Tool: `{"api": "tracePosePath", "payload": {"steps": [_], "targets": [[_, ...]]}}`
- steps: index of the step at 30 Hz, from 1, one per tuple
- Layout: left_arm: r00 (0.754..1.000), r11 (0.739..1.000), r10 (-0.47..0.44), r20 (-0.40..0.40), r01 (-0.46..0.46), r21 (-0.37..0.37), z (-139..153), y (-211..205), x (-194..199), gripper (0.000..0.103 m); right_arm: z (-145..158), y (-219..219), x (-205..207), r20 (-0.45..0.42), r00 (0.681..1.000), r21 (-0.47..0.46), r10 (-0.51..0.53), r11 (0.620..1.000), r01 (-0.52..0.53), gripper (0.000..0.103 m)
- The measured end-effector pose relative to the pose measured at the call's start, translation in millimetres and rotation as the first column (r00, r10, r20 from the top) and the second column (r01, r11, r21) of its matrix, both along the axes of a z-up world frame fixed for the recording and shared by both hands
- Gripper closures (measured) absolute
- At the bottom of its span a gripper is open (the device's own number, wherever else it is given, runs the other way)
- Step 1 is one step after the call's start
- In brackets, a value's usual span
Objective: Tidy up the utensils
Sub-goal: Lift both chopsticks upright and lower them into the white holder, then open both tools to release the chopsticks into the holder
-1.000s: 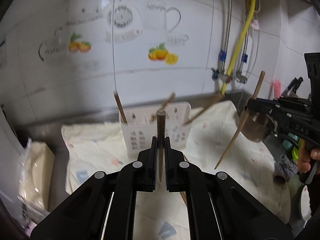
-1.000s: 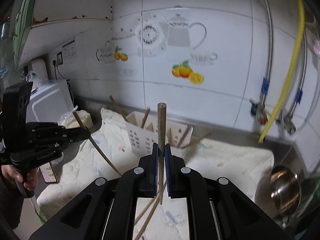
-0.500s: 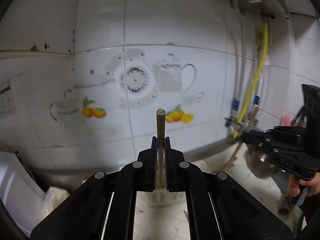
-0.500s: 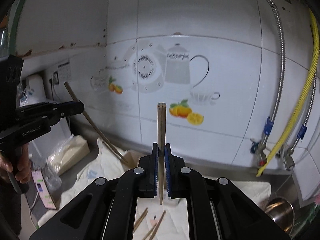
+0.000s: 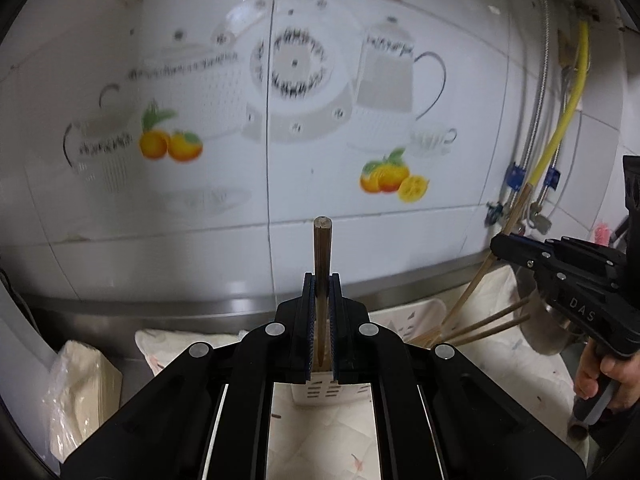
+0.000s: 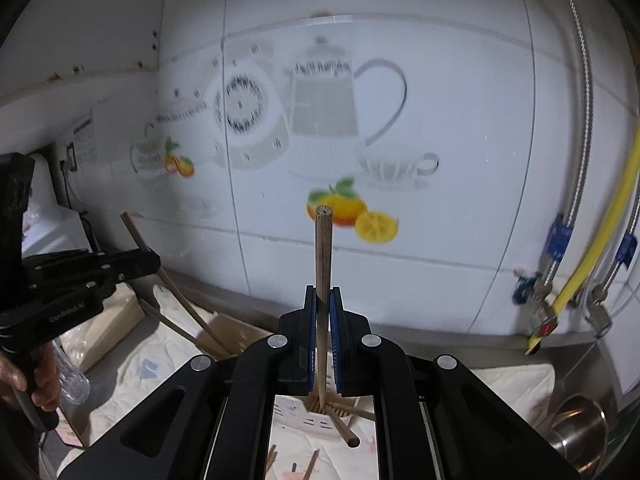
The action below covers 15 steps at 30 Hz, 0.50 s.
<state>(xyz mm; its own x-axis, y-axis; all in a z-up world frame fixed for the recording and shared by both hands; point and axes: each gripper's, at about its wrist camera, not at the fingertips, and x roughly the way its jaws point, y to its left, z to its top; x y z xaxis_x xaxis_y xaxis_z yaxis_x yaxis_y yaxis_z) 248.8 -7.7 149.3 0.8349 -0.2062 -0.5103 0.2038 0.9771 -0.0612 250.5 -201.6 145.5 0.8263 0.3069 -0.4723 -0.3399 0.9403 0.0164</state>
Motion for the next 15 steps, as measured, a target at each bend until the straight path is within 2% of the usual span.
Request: {"api": "tracePosePath", "payload": {"steps": [6,12,15], "targets": [[0.999,1.0,0.002,-0.032,-0.002,0.002,-12,1,5,0.097,-20,4,7,-0.043,0.999,0.001,0.007,1.0,-0.007,0.096],[0.999,1.0,0.008,-0.034,-0.008,0.003,-12,1,2,0.096,-25,4,6,-0.053,0.999,0.001,0.005,1.0,-0.005,0.094],[1.0,1.0,0.007,-0.022,-0.007,-0.001,-7,1,-4,0.094,-21,1,0,-0.043,0.999,0.005,0.001,1.0,-0.001,0.086]]}}
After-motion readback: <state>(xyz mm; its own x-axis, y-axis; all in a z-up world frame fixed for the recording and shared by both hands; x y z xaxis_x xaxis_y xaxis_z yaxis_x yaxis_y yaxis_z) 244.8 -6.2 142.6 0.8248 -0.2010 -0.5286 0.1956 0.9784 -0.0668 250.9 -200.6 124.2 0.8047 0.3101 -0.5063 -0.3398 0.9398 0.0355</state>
